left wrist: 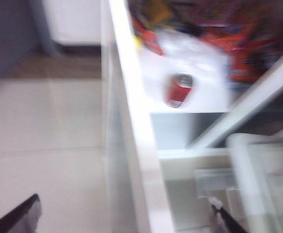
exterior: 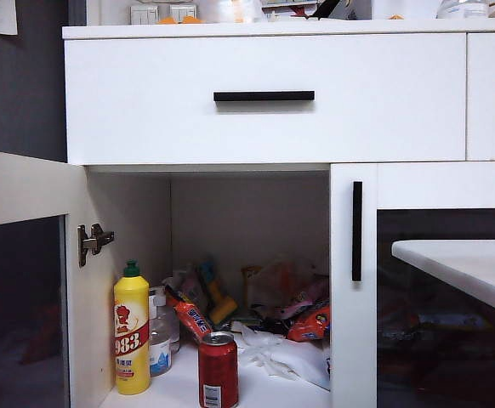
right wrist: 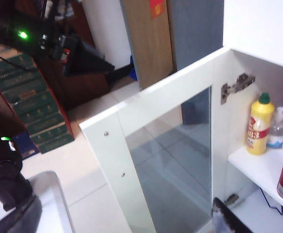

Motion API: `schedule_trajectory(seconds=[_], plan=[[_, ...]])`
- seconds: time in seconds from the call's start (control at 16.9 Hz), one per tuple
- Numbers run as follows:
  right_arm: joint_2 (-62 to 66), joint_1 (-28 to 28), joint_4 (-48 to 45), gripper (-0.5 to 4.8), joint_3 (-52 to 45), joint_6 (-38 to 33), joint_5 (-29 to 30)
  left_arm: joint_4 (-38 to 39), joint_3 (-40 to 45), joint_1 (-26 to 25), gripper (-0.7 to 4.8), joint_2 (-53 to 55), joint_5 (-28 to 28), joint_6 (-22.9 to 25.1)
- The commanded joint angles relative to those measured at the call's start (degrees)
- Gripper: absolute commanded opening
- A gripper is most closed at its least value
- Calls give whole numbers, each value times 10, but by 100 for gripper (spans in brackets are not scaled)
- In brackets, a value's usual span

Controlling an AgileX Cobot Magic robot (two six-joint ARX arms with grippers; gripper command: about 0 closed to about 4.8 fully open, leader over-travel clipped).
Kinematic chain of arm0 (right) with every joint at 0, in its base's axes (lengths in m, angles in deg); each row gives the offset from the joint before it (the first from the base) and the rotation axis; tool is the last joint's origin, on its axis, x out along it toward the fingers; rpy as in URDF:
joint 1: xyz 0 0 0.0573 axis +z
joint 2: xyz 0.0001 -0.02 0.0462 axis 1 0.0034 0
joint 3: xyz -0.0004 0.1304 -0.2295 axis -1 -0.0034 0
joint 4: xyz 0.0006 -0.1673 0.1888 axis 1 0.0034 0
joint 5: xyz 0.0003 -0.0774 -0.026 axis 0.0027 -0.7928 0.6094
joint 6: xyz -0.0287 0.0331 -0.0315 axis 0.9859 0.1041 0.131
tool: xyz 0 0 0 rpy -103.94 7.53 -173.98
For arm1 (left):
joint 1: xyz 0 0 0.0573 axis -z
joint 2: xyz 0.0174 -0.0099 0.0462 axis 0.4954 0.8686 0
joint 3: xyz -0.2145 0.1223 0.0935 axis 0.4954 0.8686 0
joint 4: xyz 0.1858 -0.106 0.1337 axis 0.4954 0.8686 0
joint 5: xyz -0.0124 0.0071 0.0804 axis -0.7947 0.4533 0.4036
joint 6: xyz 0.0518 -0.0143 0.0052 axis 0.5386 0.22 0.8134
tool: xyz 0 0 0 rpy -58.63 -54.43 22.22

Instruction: Open the left door of the white cabinet, pick up a can of beverage from the table on the right, place it inside the cabinet, and finally close the cabinet door.

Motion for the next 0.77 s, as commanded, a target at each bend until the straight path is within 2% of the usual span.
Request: schedule_trajectory(seconds=[0.06,0.18,0.24,0.3,0.36,0.42,0.59,0.65,0.71,0.77], plan=[[-1,0,-23,453,3,2,3,-20,52,-27,458,10,-77,1],[-2,-2,-29,453,5,2,3,-19,99,-28,435,17,-164,5],[-1,-2,-34,453,5,2,3,-15,113,-28,350,19,-171,5],[-2,-2,-36,453,5,2,3,-14,124,-28,238,19,-174,7],[-2,-2,-35,453,5,2,3,-13,129,-28,101,19,-196,16],[-2,-2,-35,453,5,2,3,-15,129,-28,52,19,-219,21],[-1,-2,-35,453,5,13,3,-20,129,-28,47,19,-278,18],[-1,-2,-35,453,5,14,3,-23,129,-28,40,19,-283,18],[-1,-2,-35,453,5,14,3,-27,129,-28,-7,19,-283,18],[-1,-2,-35,453,5,14,3,-31,129,-27,-6,19,-289,18]])
